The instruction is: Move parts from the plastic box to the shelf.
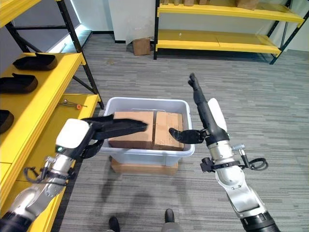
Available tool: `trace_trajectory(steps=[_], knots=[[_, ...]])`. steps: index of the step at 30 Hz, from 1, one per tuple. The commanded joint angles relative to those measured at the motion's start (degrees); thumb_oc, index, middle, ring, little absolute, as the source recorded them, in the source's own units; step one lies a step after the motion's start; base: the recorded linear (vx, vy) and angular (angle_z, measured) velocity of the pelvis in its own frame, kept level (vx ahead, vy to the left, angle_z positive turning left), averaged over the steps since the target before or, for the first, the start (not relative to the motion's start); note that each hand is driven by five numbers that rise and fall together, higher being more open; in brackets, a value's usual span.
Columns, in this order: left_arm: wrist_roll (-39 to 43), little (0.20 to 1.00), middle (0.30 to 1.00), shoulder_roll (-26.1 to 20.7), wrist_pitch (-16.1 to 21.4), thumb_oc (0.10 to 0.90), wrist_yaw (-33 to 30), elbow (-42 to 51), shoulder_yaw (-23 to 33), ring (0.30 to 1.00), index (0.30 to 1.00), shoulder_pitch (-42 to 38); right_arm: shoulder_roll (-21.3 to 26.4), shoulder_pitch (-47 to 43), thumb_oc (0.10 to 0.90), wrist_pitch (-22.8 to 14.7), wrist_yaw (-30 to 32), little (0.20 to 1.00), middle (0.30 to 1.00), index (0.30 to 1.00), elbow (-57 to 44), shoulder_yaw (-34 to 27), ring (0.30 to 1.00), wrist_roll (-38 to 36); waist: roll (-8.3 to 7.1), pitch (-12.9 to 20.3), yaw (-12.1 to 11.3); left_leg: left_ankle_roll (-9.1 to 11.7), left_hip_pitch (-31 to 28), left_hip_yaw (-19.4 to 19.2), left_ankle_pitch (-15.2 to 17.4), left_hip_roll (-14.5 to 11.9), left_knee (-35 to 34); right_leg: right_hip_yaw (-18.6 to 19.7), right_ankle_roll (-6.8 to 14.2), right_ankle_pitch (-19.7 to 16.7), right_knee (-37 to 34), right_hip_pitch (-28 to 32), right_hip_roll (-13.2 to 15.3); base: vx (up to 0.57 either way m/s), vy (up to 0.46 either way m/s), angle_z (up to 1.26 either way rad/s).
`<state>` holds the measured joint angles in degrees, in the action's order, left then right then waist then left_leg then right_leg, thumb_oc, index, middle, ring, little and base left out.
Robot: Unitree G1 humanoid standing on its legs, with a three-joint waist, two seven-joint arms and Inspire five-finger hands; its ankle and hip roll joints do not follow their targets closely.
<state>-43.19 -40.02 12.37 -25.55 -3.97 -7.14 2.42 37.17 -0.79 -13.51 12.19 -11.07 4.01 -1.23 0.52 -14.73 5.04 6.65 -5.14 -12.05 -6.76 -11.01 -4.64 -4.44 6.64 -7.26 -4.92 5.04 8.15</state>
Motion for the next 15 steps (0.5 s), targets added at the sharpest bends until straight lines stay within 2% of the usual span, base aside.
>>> trace_trajectory(steps=[1,5,10,13,15], knots=[[2.7,0.3,0.3,0.0,1.1,0.4,-6.9,3.3,5.8,0.3,0.3,-8.2,0.5,-3.6,0.9,-6.7,0.7,1.0,1.0,1.0,-6.8,-4.5,1.0,-3.5,-0.45,3.7,-0.5,3.3,-4.0,2.2,2.9,-4.0,-0.4,-0.5,1.4,6.8,7.0,1.3,2.1,-0.01,-0.054,0.03],[3.5,0.3,0.3,2.2,0.3,0.4,-7.9,4.6,10.3,0.3,0.3,-2.9,-0.8,-0.9,0.9,-6.6,-0.1,1.0,1.0,1.0,-6.4,-5.6,1.0,-4.3,0.4,3.5,-0.7,3.3,-4.5,3.1,2.5,-4.9,-0.2,-0.5,0.3,9.4,10.7,0.6,0.9,-0.01,-0.071,0.1],[5.1,0.3,0.3,5.1,0.3,0.4,-8.3,8.3,15.1,0.3,0.3,2.8,-0.9,-0.4,0.9,-6.1,-2.2,1.0,1.0,1.0,-5.4,-4.8,1.0,-6.5,1.07,2.1,-2.4,3.5,-4.1,4.7,0.6,-7.0,1.1,-1.2,-1.9,12.3,15.5,-1.2,-1.6,-0.06,-0.127,0.03],[5.4,0.3,0.3,5.9,0.4,0.4,-8.2,10.3,16.6,0.3,0.3,5.1,-0.2,-2.1,0.9,-6.4,-2.9,1.0,1.0,1.0,-6.0,-3.7,1.0,-7.0,1.71,1.0,-4.0,3.9,-3.4,6.5,-2.5,-8.8,0.4,-2.2,-3.2,13.5,17.3,-1.9,-3.5,-0.1,-0.159,0.08],[5.7,0.3,0.3,6.1,0.4,0.4,-8.2,11.6,17.0,0.3,0.3,5.3,0.4,-4.6,0.9,-6.7,-2.8,1.0,1.0,1.0,-6.1,-2.4,1.0,-7.2,2.45,-0.3,-5.0,5.1,-1.1,9.1,-6.1,-10.1,0.1,-3.7,-4.1,14.1,18.1,-2.9,-4.7,-0.19,-0.173,0.23]])
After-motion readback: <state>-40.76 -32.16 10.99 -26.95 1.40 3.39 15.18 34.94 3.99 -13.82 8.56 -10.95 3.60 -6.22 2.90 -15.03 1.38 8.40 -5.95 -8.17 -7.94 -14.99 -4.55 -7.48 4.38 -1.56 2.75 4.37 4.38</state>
